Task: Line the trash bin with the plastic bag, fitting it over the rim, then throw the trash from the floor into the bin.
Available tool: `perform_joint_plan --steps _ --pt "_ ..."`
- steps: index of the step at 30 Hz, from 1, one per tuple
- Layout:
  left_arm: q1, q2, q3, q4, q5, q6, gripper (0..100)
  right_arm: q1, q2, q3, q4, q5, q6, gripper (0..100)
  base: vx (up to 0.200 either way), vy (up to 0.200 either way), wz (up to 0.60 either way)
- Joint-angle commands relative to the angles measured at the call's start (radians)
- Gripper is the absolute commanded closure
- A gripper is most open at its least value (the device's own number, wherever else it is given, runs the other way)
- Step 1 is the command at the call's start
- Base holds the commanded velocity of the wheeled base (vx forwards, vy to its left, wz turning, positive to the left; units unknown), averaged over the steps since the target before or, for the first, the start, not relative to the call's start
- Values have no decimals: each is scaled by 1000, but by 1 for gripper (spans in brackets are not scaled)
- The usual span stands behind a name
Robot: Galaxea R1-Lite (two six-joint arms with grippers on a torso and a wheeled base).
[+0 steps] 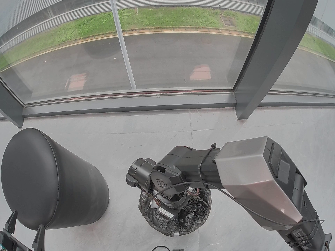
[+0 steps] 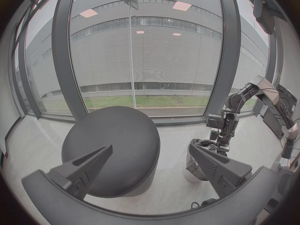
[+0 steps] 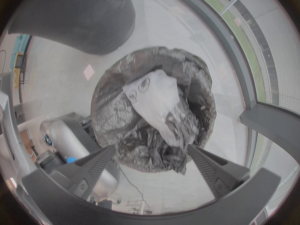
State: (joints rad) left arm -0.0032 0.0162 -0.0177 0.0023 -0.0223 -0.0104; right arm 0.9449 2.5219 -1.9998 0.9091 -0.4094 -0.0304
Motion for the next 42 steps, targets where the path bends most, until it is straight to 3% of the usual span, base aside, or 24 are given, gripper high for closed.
perform_joint_plan --steps 1,18,26,42 --pt "0 -15 18 -1 -1 0 0 9 20 0 -56 0 -11 100 0 0 0" --pt "0 -15 18 1 -1 0 0 14 18 0 -179 -3 -55 100 0 0 0" --pt "0 -15 18 -1 1 0 0 12 28 0 -268 -35 -138 100 0 0 0" --pt "-1 -15 18 1 1 0 0 -40 69 0 -269 -39 -178 100 0 0 0"
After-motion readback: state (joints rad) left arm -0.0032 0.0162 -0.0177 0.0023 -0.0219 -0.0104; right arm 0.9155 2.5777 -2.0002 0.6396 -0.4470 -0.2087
